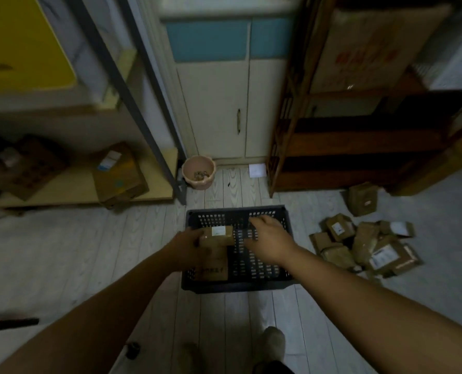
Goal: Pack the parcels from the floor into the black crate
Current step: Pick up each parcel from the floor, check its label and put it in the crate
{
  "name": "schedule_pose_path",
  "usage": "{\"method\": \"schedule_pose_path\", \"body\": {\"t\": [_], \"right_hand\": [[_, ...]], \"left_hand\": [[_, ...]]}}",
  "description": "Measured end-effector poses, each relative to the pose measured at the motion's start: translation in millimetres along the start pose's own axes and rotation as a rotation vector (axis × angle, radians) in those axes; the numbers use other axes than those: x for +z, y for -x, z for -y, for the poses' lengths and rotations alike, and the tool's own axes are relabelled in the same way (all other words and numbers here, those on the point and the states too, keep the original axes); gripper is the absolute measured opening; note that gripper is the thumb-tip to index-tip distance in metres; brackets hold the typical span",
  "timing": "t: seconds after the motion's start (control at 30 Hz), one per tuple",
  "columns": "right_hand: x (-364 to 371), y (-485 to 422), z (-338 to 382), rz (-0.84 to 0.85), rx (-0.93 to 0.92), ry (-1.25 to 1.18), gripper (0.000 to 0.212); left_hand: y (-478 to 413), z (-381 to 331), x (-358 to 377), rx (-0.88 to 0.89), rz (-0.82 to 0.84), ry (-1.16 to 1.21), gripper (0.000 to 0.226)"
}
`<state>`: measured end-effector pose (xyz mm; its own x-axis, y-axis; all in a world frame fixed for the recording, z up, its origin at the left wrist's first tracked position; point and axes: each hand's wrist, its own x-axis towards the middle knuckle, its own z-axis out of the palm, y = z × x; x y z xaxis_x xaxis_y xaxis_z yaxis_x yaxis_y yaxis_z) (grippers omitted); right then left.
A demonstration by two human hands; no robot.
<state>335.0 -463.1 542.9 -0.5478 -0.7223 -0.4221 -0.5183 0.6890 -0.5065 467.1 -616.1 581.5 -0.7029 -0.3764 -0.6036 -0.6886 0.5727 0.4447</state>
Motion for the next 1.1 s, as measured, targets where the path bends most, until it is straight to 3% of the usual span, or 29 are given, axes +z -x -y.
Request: {"method": "schedule_pose_path", "body": {"t": [0.2, 0.4, 0.53, 0.77, 1.1], "right_hand": [[-58, 85, 23, -0.166, 0.018, 0.065, 0.066], [-90, 194, 21, -0.373, 0.116, -0.012, 0.067], [-115, 261, -3, -0.473, 0.192, -0.005, 0.066], [-153, 366, -93, -0.54, 0.344, 0.038, 0.067], [-204, 517, -261, -0.547, 0.47, 0.078, 0.064]], "left_hand": [[71, -46, -21, 0.12, -0.173, 0.083, 0.067], [127, -102, -13, 0.349, -0.22, -0.008, 0.071], [165, -154, 4, 0.455, -0.146, 0.001, 0.073], [198, -238, 56, 0.581, -0.086, -0.069, 0.076], [205, -431, 198, 0.634, 0.041, -0.023, 0.073]]}}
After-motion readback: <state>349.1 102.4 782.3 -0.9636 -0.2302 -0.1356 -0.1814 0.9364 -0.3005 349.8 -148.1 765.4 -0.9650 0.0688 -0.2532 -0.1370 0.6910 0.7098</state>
